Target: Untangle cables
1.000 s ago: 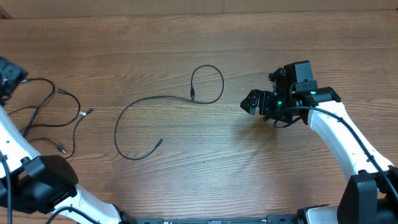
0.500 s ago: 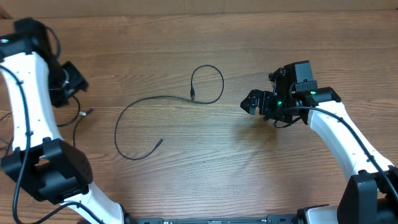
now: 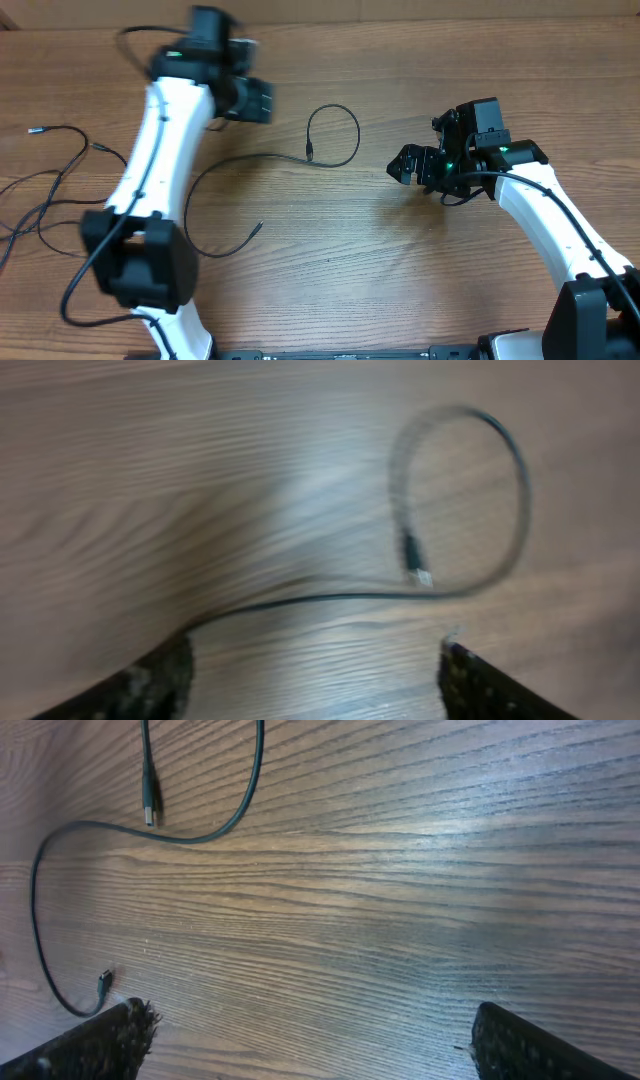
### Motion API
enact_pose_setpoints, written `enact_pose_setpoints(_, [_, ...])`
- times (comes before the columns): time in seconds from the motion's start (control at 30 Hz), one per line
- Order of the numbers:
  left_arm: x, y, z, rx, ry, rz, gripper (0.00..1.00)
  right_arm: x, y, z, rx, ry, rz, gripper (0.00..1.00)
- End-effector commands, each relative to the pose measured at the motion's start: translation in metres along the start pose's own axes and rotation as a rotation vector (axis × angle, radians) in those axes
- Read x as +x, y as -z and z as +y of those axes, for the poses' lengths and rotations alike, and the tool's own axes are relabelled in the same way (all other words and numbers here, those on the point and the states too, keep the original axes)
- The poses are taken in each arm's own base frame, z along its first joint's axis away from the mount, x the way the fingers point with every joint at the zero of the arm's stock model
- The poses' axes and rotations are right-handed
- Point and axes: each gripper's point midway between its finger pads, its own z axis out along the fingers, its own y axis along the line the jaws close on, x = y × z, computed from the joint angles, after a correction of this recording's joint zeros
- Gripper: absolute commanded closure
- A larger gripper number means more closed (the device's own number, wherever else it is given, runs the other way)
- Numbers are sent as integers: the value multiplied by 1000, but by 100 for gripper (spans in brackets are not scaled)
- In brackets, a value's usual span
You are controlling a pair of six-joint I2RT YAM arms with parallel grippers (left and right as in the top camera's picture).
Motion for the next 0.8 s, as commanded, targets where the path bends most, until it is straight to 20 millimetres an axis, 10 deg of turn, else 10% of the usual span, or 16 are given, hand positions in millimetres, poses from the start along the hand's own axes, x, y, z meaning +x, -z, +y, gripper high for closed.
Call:
enact_pose_setpoints(0.0, [21,-41,-48,61,-403,102,18,-7,5,3,3,8,-22,0])
enact_pose_setpoints(0.37, [57,-112,-45,-96,-571,300,18,-6,5,-1,22,5,-21,0])
enact_pose_setpoints(0.77, [83,-147,-34,-88,-555,417,20,-6,5,-1,22,6,-22,0])
